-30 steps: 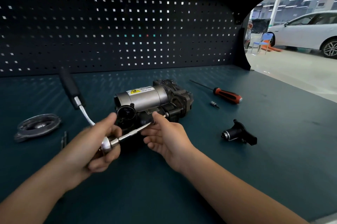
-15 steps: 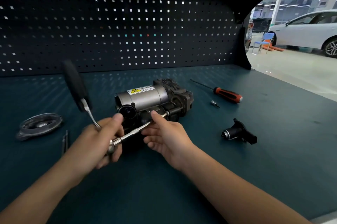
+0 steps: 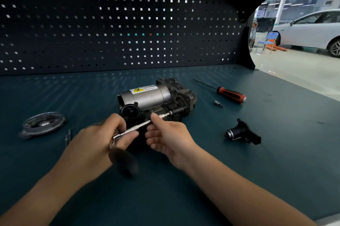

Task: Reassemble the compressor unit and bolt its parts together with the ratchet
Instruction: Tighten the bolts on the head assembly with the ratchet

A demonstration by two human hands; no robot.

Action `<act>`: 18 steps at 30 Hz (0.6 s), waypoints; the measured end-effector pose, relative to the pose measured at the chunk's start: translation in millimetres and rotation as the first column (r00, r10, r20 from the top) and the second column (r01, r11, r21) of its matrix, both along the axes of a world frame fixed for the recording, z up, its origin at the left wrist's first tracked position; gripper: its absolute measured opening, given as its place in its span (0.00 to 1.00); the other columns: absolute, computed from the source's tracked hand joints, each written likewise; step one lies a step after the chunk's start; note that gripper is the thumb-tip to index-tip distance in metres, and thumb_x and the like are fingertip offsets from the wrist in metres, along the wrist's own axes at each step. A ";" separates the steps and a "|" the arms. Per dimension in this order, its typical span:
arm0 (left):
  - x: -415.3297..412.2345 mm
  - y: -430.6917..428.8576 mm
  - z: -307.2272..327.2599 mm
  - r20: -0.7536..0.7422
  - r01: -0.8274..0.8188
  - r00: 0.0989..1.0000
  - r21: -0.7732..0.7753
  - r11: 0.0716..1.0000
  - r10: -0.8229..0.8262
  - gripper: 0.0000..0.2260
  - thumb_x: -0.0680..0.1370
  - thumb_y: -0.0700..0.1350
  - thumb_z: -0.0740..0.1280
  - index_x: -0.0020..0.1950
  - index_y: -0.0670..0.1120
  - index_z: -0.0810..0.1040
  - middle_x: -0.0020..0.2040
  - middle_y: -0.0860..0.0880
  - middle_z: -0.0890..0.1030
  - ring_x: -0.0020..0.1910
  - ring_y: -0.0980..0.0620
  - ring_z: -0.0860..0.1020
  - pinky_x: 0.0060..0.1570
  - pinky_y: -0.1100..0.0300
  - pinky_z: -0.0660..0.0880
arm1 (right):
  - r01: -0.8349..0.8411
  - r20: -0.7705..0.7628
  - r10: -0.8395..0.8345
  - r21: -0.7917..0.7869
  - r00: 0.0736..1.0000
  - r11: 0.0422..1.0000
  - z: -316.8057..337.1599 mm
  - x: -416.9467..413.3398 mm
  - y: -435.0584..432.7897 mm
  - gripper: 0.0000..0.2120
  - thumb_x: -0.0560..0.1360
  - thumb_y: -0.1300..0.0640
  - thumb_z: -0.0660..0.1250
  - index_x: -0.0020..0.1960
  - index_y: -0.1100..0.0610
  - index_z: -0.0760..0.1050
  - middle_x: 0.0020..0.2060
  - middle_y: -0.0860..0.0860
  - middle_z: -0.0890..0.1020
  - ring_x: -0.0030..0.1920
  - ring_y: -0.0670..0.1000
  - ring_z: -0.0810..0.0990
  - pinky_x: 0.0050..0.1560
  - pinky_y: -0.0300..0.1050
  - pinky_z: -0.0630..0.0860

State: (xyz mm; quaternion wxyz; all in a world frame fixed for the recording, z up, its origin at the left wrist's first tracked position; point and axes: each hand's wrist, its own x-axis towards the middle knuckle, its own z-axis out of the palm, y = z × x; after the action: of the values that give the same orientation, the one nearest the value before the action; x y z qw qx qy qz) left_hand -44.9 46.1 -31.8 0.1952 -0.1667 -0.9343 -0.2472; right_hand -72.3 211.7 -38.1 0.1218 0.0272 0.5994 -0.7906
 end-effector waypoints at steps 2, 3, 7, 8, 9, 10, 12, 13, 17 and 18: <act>-1.1 5.6 1.4 0.107 0.005 0.994 0.249 0.969 -0.033 0.19 0.65 0.66 0.56 0.37 0.50 0.70 0.26 0.52 0.76 0.25 0.59 0.72 0.28 0.68 0.66 | -0.025 -0.056 0.030 0.094 0.998 0.995 1.2 0.8 3.2 0.17 0.78 0.50 0.63 0.35 0.60 0.74 0.21 0.49 0.78 0.20 0.44 0.74 0.23 0.33 0.70; -3.4 7.7 0.4 0.130 0.000 0.991 0.321 0.947 -0.044 0.21 0.65 0.65 0.56 0.37 0.48 0.71 0.25 0.52 0.76 0.23 0.60 0.71 0.28 0.70 0.66 | -0.017 -0.125 0.036 0.148 0.991 0.989 1.9 1.1 3.9 0.17 0.78 0.51 0.63 0.35 0.59 0.75 0.21 0.48 0.77 0.20 0.44 0.74 0.22 0.33 0.70; -7.0 12.8 -0.6 0.270 -0.033 0.956 0.490 0.871 -0.116 0.23 0.64 0.65 0.56 0.37 0.44 0.71 0.20 0.49 0.73 0.18 0.58 0.65 0.20 0.70 0.61 | 0.150 -0.527 0.045 0.322 0.849 0.935 1.8 7.0 -2.1 0.14 0.76 0.56 0.66 0.32 0.55 0.76 0.24 0.46 0.78 0.23 0.44 0.74 0.26 0.35 0.70; -6.5 13.8 -0.5 0.297 -0.050 0.946 0.527 0.849 -0.129 0.25 0.64 0.66 0.57 0.39 0.43 0.72 0.20 0.48 0.73 0.18 0.58 0.64 0.19 0.69 0.60 | 0.206 -0.615 0.045 0.332 0.787 0.921 0.8 9.7 -5.3 0.12 0.76 0.57 0.66 0.34 0.54 0.78 0.25 0.47 0.79 0.24 0.44 0.75 0.27 0.37 0.71; -5.9 14.9 0.2 0.312 -0.061 0.940 0.552 0.832 -0.137 0.27 0.63 0.66 0.57 0.41 0.43 0.73 0.20 0.49 0.72 0.18 0.57 0.64 0.18 0.69 0.60 | 0.254 -0.684 0.042 0.327 0.729 0.910 0.2 12.3 -8.7 0.09 0.75 0.59 0.66 0.36 0.54 0.80 0.27 0.47 0.79 0.26 0.45 0.76 0.30 0.39 0.73; -4.9 15.8 1.3 0.314 -0.063 0.938 0.564 0.823 -0.143 0.29 0.62 0.67 0.57 0.43 0.42 0.74 0.20 0.49 0.72 0.18 0.57 0.64 0.18 0.69 0.59 | 0.289 -0.730 0.035 0.314 0.683 0.904 0.0 14.6 -11.5 0.07 0.75 0.61 0.66 0.39 0.55 0.81 0.28 0.47 0.80 0.29 0.46 0.77 0.33 0.40 0.75; -4.1 17.3 2.5 0.310 -0.058 0.939 0.568 0.821 -0.149 0.28 0.63 0.68 0.56 0.41 0.42 0.72 0.19 0.49 0.71 0.18 0.56 0.64 0.18 0.69 0.59 | 0.331 -0.767 0.011 0.289 0.642 0.898 2.1 17.4 -14.5 0.06 0.74 0.63 0.67 0.44 0.57 0.82 0.32 0.43 0.80 0.35 0.44 0.79 0.38 0.36 0.75; -4.1 17.8 2.6 0.308 -0.058 0.941 0.558 0.828 -0.142 0.26 0.65 0.67 0.56 0.40 0.43 0.71 0.19 0.49 0.71 0.17 0.57 0.64 0.18 0.70 0.59 | 0.343 -0.772 -0.006 0.276 0.636 0.898 4.1 18.3 -14.8 0.05 0.74 0.63 0.67 0.45 0.57 0.82 0.35 0.42 0.80 0.37 0.42 0.78 0.39 0.34 0.74; -3.7 18.2 0.1 0.283 -0.038 0.952 0.479 0.877 -0.113 0.22 0.73 0.62 0.57 0.40 0.43 0.73 0.20 0.51 0.72 0.18 0.58 0.66 0.24 0.65 0.61 | 0.257 -0.771 -0.019 0.189 0.637 0.948 16.3 23.2 -15.5 0.07 0.70 0.53 0.67 0.46 0.43 0.76 0.40 0.40 0.80 0.43 0.39 0.79 0.44 0.36 0.76; -2.4 18.3 -0.3 0.275 -0.018 0.953 0.472 0.881 -0.128 0.22 0.73 0.62 0.57 0.41 0.43 0.75 0.20 0.51 0.72 0.19 0.58 0.67 0.25 0.64 0.61 | 0.247 -0.792 0.015 0.208 0.611 0.946 18.3 24.5 -17.9 0.09 0.70 0.51 0.66 0.49 0.43 0.76 0.43 0.40 0.80 0.46 0.38 0.79 0.48 0.36 0.76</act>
State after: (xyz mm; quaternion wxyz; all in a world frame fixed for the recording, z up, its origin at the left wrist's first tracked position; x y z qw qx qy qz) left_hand -47.3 64.3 -32.2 0.0792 -0.1021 -0.8600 -0.4936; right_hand -47.9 193.8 -19.7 -0.2097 -0.2632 0.7003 -0.6295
